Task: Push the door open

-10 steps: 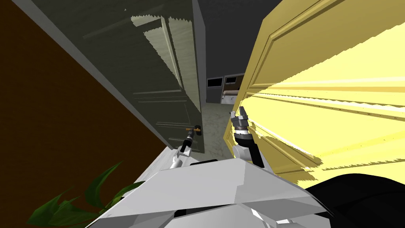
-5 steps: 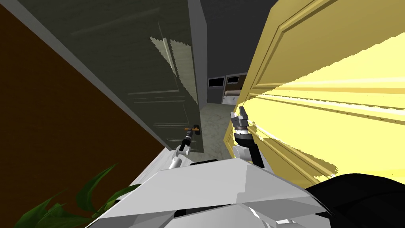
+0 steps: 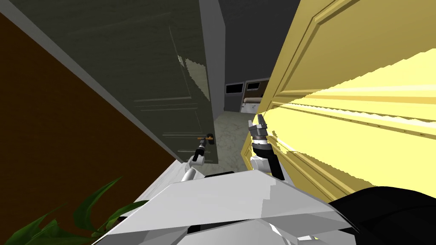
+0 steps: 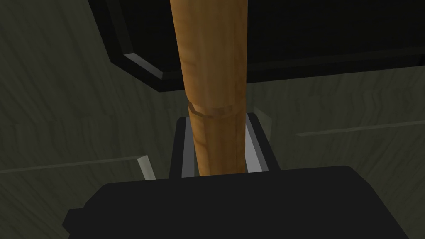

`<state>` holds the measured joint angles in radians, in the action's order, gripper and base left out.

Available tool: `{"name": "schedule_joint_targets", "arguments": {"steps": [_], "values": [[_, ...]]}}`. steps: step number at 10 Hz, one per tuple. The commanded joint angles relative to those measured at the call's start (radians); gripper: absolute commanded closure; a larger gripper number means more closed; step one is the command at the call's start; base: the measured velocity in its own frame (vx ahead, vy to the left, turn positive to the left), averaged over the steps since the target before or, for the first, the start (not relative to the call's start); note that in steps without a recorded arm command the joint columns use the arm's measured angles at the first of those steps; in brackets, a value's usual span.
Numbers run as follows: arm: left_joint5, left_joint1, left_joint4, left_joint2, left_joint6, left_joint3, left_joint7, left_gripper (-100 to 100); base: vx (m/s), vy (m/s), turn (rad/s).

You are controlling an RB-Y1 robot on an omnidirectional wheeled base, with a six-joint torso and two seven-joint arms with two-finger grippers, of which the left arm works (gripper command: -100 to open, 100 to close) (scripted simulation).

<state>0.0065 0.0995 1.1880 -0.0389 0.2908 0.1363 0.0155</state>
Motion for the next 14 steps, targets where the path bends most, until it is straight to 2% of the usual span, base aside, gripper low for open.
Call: {"name": "schedule_joint_targets", "arguments": {"steps": [1,7,8,9,11,14], "values": [[0.004,0.009,0.0,-0.005,0.0,-0.031,-0.003,100,0.107,-0.15,0.099],[0.01,0.033,-0.03,0.03,-0.001,-0.105,-0.019,100,0.15,-0.139,0.075],[0.01,0.026,-0.024,0.025,-0.005,-0.099,-0.017,100,0.061,-0.055,0.041],[0.021,0.024,-0.019,0.006,-0.003,-0.094,-0.029,100,0.127,-0.017,0.146],[0.033,0.017,-0.011,-0.01,-0.004,-0.084,-0.043,100,0.194,-0.029,0.17],[0.05,0.008,-0.002,-0.027,-0.005,-0.069,-0.062,100,0.193,-0.011,0.144]]}}
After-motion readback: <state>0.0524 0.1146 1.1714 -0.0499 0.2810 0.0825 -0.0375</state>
